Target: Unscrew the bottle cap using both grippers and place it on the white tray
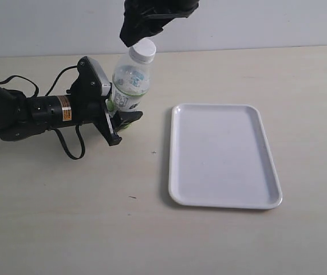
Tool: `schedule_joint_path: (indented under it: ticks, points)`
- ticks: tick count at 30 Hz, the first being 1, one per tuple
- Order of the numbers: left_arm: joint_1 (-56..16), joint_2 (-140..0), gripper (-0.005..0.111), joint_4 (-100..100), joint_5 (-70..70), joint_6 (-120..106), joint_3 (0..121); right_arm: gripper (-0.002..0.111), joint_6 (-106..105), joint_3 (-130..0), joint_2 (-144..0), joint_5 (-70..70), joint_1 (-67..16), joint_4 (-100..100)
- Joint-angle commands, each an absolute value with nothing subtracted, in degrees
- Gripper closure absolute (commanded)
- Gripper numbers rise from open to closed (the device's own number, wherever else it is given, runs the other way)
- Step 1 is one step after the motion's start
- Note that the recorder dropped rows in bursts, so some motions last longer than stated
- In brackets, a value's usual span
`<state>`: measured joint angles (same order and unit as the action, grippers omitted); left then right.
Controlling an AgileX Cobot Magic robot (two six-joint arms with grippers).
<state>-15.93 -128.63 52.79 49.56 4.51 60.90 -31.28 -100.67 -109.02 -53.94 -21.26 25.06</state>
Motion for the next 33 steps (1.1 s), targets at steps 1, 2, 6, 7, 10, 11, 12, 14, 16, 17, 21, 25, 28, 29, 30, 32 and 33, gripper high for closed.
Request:
schedule_joint_path:
  ticks: [1,2,6,7,10,11,12,14,16,17,21,25,28,29,30,32,33]
  points:
    - [-16.05,-128.55,0.107,53.22,48.26,4.96,60.67,0.035,-22.65,-101.02,-108.81,-53.72,-21.29,24.36]
    - [-16.05,-128.55,0.107,53.08,48.26,4.96,60.67,0.035,-21.52,-100.9,-108.81,-53.84,-21.29,24.36]
    - [-16.05,-128.55,0.107,52.97,48.26,4.96,60.67,0.035,-20.7,-100.9,-108.81,-54.5,-21.29,24.0]
    - [-16.05,-128.55,0.107,52.97,48.26,4.96,60.67,0.035,-20.34,-100.9,-108.81,-54.5,-21.29,23.88]
    - [-16.05,-128.55,0.107,52.97,48.26,4.86,60.67,0.035,-19.81,-100.9,-108.81,-54.59,-21.29,23.19]
    - [-16.05,-128.55,0.107,52.97,48.26,4.75,60.67,0.035,-19.81,-100.9,-108.86,-54.69,-21.29,23.06]
    - [-16.05,-128.55,0.107,52.97,48.26,4.75,60.67,0.035,-19.81,-100.9,-108.98,-54.74,-21.29,23.06]
    - [-16.05,-128.55,0.107,52.97,48.26,4.75,60.67,0.035,-19.81,-100.9,-109.13,-55.17,-21.29,23.06]
    - [-16.05,-128.55,0.107,52.97,48.26,4.75,60.67,0.035,-19.81,-100.9,-109.53,-56.43,-21.29,22.92]
    - [-16.05,-128.55,0.107,52.97,48.26,4.75,60.67,0.035,-19.81,-100.9,-109.89,-57.19,-21.29,22.94]
    - [-16.05,-128.55,0.107,52.97,48.26,4.75,60.67,0.035,-19.81,-100.9,-110.81,-57.07,-21.29,22.94]
    - [-16.05,-128.55,0.107,52.85,48.26,4.75,60.67,0.036,-19.81,-100.9,-111.02,-56.59,-21.29,22.94]
    - [-16.05,-128.55,0.107,52.75,48.26,4.75,60.67,0.038,-19.81,-100.9,-111.02,-55.75,-21.29,22.94]
    - [-16.05,-128.55,0.107,52.75,48.26,4.75,60.67,0.039,-19.81,-100.9,-111.02,-55.61,-21.29,22.94]
    - [-16.05,-128.55,0.107,52.75,48.26,4.75,60.67,0.04,-19.81,-100.9,-111.02,-55.64,-21.29,22.94]
    - [-16.05,-128.55,0.107,52.75,48.26,4.75,60.67,0.04,-20.1,-100.9,-111.02,-55.64,-21.29,22.94]
    - [-16.05,-128.55,0.107,52.75,48.26,4.75,60.67,0.041,-20.44,-100.9,-111.16,-55.64,-21.29,22.94]
